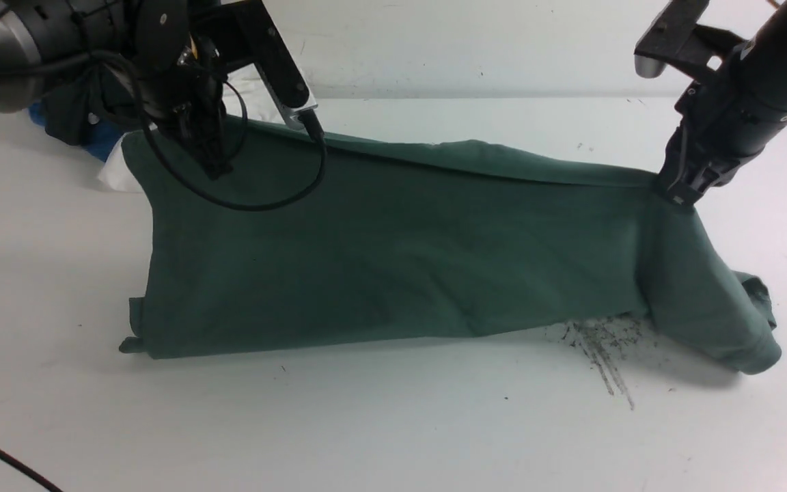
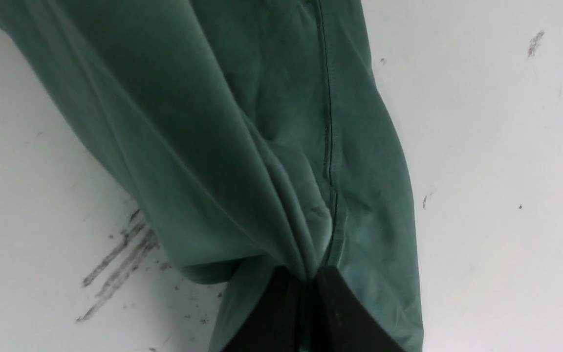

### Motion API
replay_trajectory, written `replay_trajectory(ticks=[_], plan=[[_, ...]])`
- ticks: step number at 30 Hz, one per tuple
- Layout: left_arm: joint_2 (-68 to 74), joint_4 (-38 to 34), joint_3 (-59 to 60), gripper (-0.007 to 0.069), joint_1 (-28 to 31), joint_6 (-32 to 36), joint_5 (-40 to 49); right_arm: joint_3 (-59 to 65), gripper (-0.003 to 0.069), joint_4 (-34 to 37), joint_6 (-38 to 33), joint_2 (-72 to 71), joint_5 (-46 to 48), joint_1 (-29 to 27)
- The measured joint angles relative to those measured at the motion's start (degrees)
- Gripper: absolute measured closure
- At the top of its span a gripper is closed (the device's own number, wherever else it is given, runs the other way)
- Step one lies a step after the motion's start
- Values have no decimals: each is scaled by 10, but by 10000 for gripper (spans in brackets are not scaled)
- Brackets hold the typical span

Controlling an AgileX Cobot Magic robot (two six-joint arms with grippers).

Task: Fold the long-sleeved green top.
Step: Use both arms to drag the lower edge of the fabric forward and fold it over the upper edge

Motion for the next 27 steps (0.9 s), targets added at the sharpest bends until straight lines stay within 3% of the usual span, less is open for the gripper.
replay_trajectory(ticks=[11,27], plan=[[99,0,-49,608,21,7,-36,-24,648,-9,-1,55,-59,0],[208,4,-49,603,40,1,-173,-24,648,-31,-1,124,-165,0]])
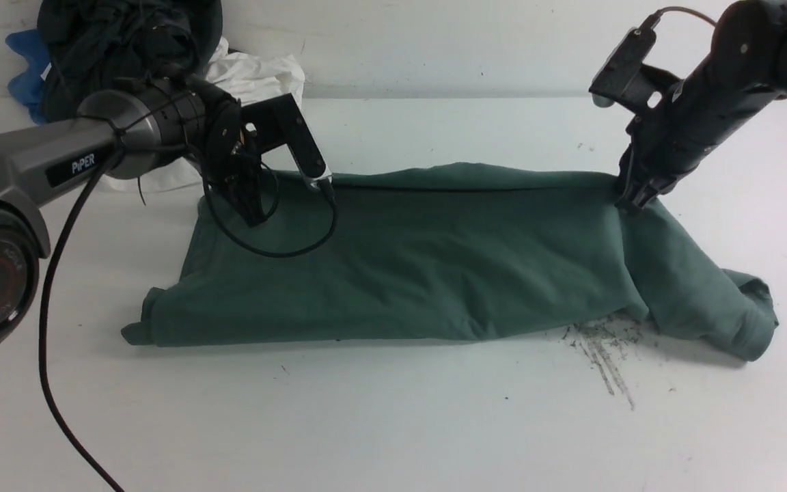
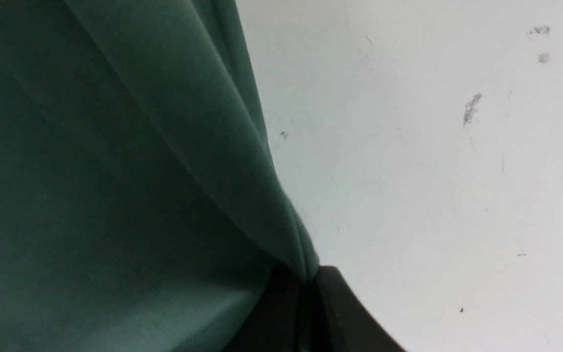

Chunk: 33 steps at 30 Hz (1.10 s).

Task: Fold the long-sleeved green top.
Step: Use both arms to drag the lower edge of the fabric forward and fold it over the upper edge

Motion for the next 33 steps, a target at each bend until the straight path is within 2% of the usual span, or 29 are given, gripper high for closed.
replay_trajectory(ticks=[3,7,8,13,14,15,18,21,25,26,29,33], plan=[[10,1,0,585,2,-15,0,0,648,-1,4,12,-14,0],[12,31,0,480,6,-73,1,0,615,-8,43,32,-49,0],[11,33,0,474,7,-77,2,0,608,-9,45,32,-51,0],[-33,72,-6,315,3,-203,59,-1,454,-70,149,32,-88,0],[-38,71,-7,312,2,-209,68,-1,447,-74,149,32,-88,0],[-59,73,-13,286,-4,-262,108,-1,385,-106,213,28,-80,0],[-90,66,-18,275,-21,-325,193,-1,314,-139,293,13,-41,0],[-106,43,-19,295,-40,-336,280,-1,274,-141,344,-19,32,-7],[-92,-25,-19,387,-48,-296,356,7,265,-89,354,-52,123,-36],[-91,-32,-19,393,-48,-293,359,8,265,-85,354,-54,128,-38],[-63,-86,-18,512,-44,-245,389,71,263,-26,355,-96,138,-76],[-45,-119,-17,603,-36,-226,390,175,263,-6,359,-150,102,-106]])
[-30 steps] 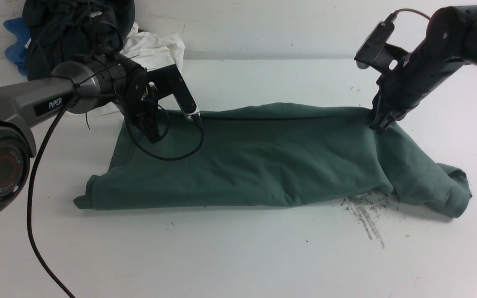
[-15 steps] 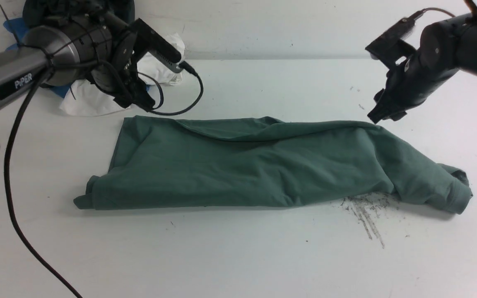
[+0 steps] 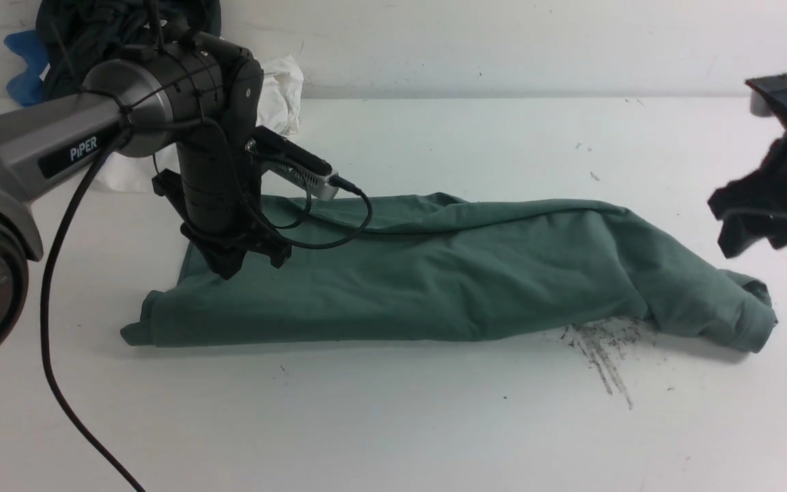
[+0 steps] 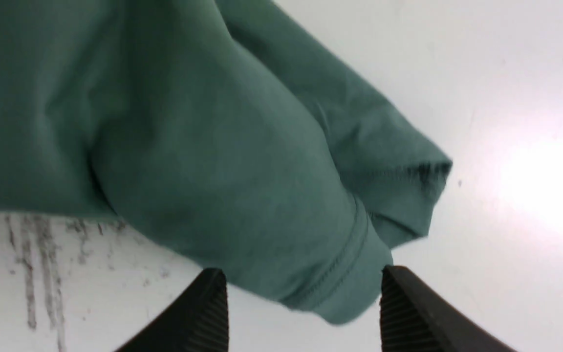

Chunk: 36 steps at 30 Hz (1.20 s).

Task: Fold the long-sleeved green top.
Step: Use both arms to drag the lower edge of the fabric forward and fold it over the upper edge

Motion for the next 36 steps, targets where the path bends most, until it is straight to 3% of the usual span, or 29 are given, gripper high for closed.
replay_trajectory(ticks=[11,20,25,31,36], plan=[[3,-33,64,632,26,6,-41,250,263,-6,49,-50,-197,-17],[3,-36,75,632,26,6,-58,273,272,-6,74,-36,-322,-18],[3,-36,76,632,26,6,-63,273,369,-5,74,-18,-337,-18],[3,-36,76,632,26,9,-67,273,605,-14,74,-17,-337,-18],[9,-15,76,632,33,10,-53,269,626,-64,72,-43,-289,-18]])
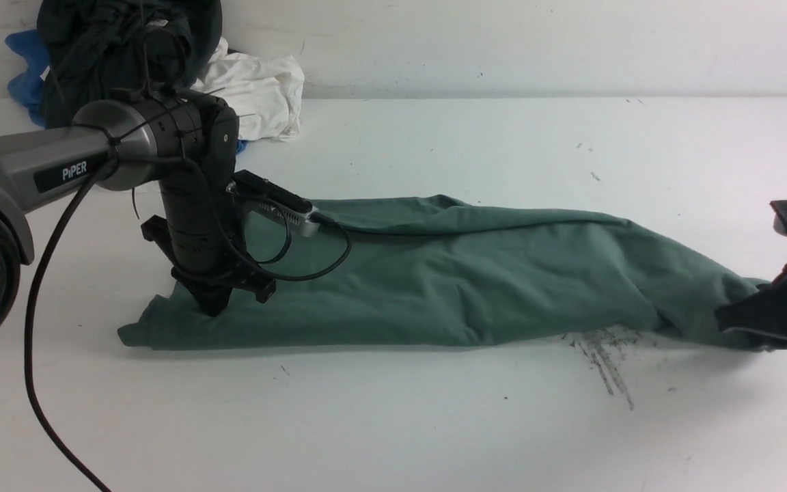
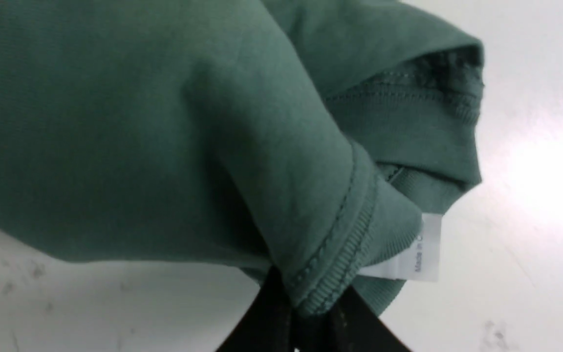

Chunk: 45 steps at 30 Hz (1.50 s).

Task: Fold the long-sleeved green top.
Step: Use both arms to drag the lower edge of the fabric forward and fold it over the upper edge

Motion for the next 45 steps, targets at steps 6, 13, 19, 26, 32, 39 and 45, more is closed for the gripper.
replay_trajectory(ticks=[6,13,19,26,32,39,45], plan=[[0,-9,0,632,37,1,37,-53,626,-16,-24,-7,118,0],[0,-39,0,632,41,21,57,-92,626,-13,-29,-8,167,-1],[-1,-49,0,632,43,25,58,-93,553,7,-23,-1,175,-16],[-21,-52,0,632,43,25,58,-137,350,43,-18,-42,202,-19],[-40,-60,0,632,44,25,58,-231,360,150,-125,-51,210,60],[-40,-62,0,632,44,25,57,-326,605,197,-168,71,167,225],[-40,-62,0,632,44,25,57,-443,671,198,-171,219,146,308]])
